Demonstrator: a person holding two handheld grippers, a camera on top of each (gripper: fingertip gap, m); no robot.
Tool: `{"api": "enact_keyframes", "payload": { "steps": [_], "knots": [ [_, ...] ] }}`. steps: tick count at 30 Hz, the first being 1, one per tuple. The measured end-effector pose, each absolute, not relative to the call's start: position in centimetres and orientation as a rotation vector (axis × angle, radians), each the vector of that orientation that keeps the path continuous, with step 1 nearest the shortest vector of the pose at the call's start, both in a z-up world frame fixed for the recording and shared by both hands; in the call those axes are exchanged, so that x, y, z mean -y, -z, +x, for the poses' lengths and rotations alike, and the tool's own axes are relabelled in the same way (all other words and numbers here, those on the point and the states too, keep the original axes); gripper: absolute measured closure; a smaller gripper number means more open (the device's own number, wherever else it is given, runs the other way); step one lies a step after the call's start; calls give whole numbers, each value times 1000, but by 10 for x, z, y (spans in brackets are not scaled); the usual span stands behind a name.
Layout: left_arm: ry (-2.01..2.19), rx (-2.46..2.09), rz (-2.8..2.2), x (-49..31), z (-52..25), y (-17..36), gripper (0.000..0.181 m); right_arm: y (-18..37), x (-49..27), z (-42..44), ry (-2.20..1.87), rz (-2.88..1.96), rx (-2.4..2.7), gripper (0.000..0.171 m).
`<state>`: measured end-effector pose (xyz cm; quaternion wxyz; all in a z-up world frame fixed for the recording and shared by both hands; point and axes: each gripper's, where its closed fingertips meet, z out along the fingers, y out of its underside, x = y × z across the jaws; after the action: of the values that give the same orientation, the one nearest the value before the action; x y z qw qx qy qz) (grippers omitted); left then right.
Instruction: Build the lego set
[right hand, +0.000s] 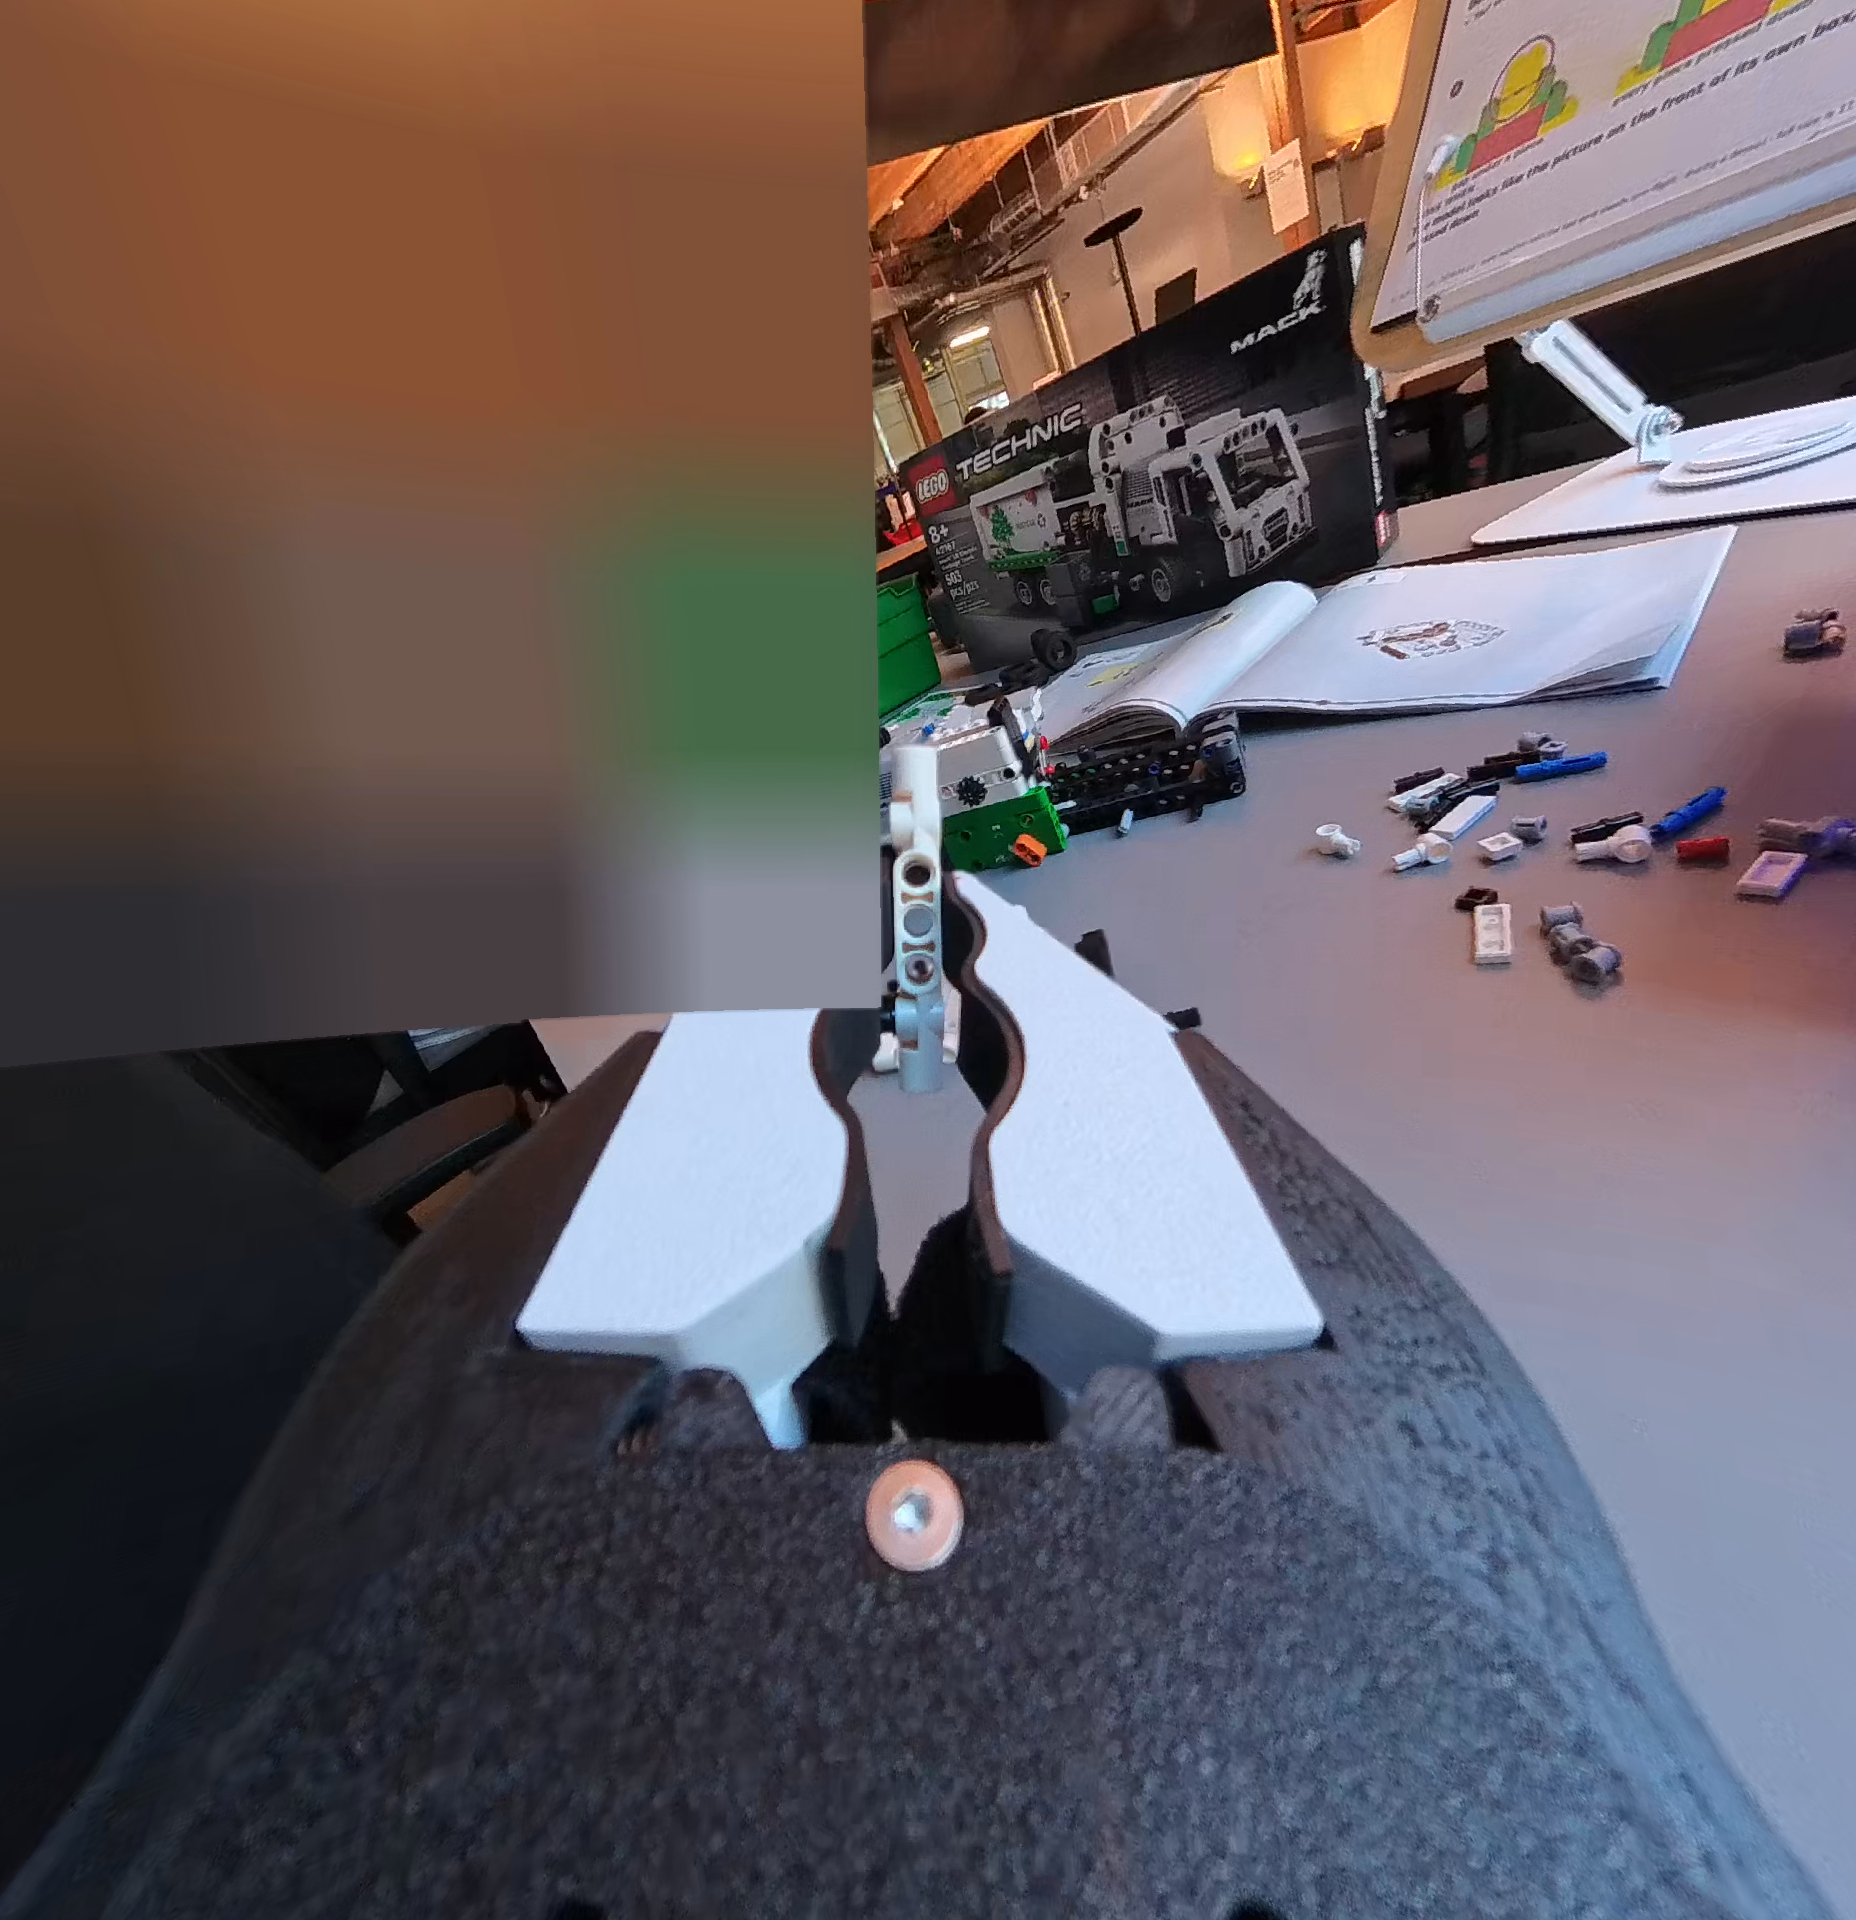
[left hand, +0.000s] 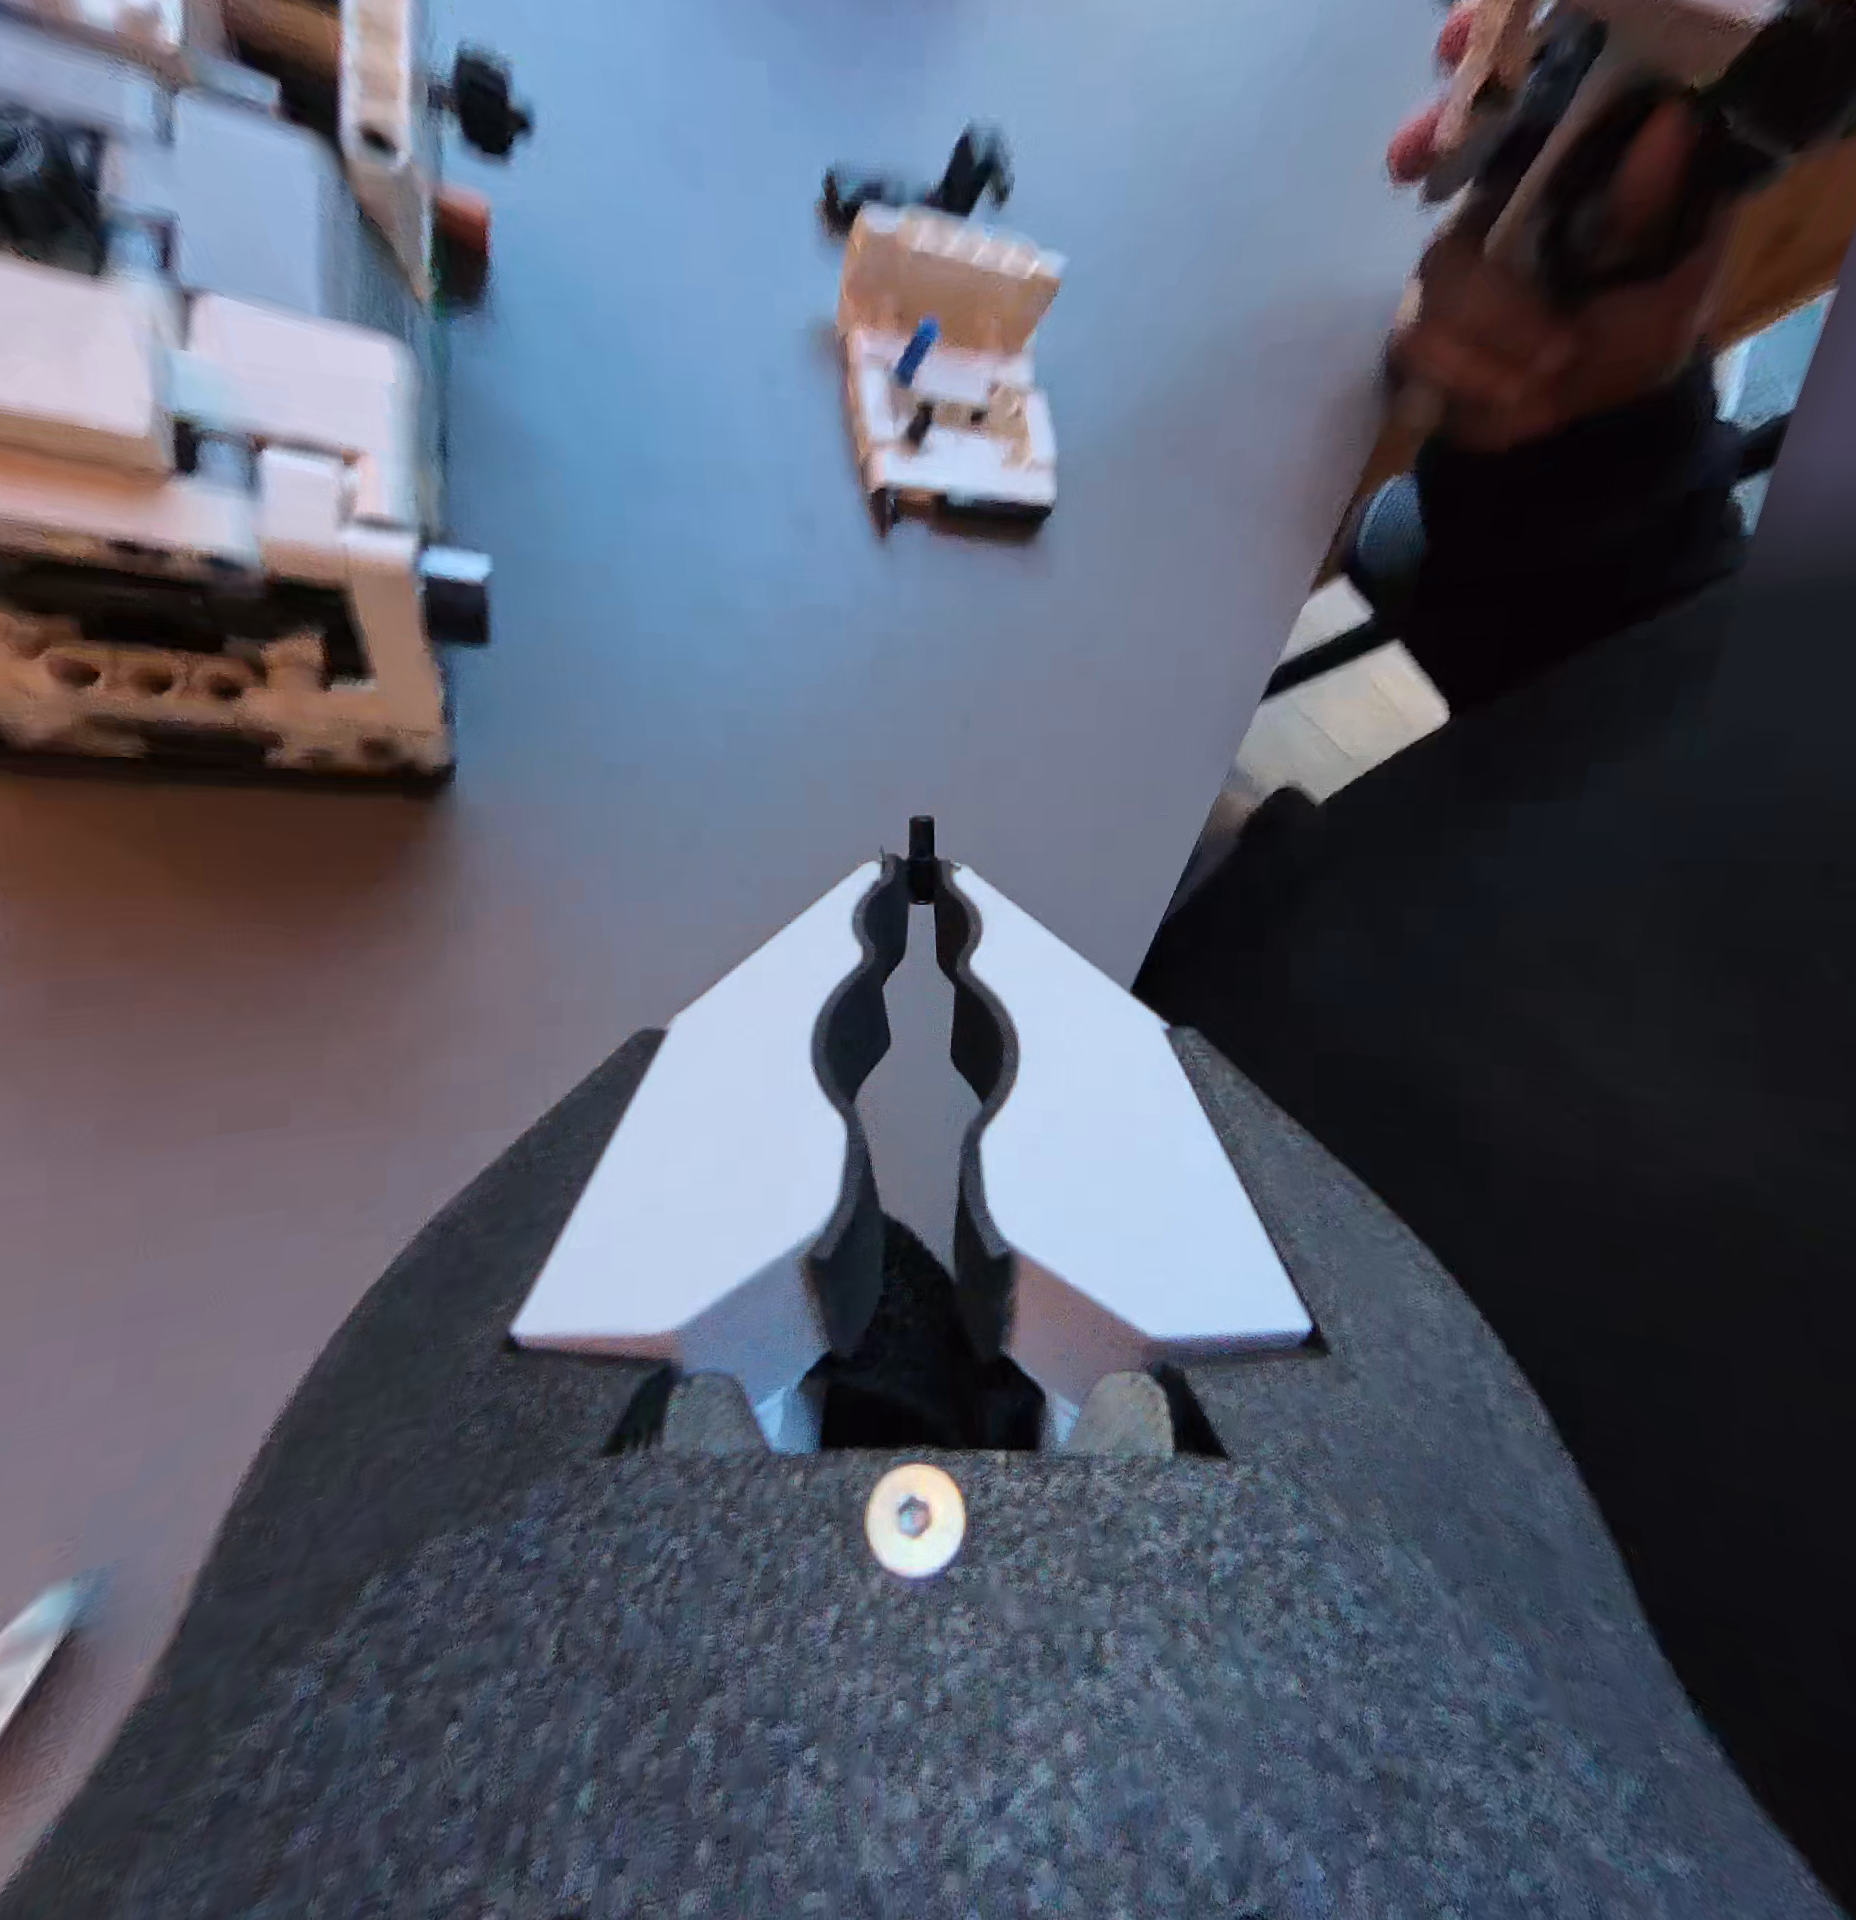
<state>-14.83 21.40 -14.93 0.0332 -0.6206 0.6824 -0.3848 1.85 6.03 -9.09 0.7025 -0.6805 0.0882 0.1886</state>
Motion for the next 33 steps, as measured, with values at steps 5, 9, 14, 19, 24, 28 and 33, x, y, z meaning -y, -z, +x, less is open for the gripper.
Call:
{"api": "enact_keyframes", "payload": {
  "steps": [5,9,14,19,24,28,33],
  "knots": [
    [1383,-2030,-1516,-165,-111,127,178,100,-77,-24,-426,-1641,-32,165],
    [1426,-2026,-1224,-126,-90,110,178,114,-99,-63,-318,-1775,133,164],
    [1340,-2107,-1212,-117,-88,131,178,118,-109,-69,-313,-1757,99,165],
    [1024,-2147,-1496,-157,-91,181,178,128,-107,-62,-318,-1815,68,164],
    [782,-2131,-1457,-182,-94,187,177,129,-107,-63,-347,-1805,66,165],
    [835,-2031,-1479,-182,-92,192,177,129,-107,-63,-349,-1801,65,165],
    [852,-1958,-1534,-182,-93,192,177,132,-107,-65,-340,-1820,83,165]
  ]
}}
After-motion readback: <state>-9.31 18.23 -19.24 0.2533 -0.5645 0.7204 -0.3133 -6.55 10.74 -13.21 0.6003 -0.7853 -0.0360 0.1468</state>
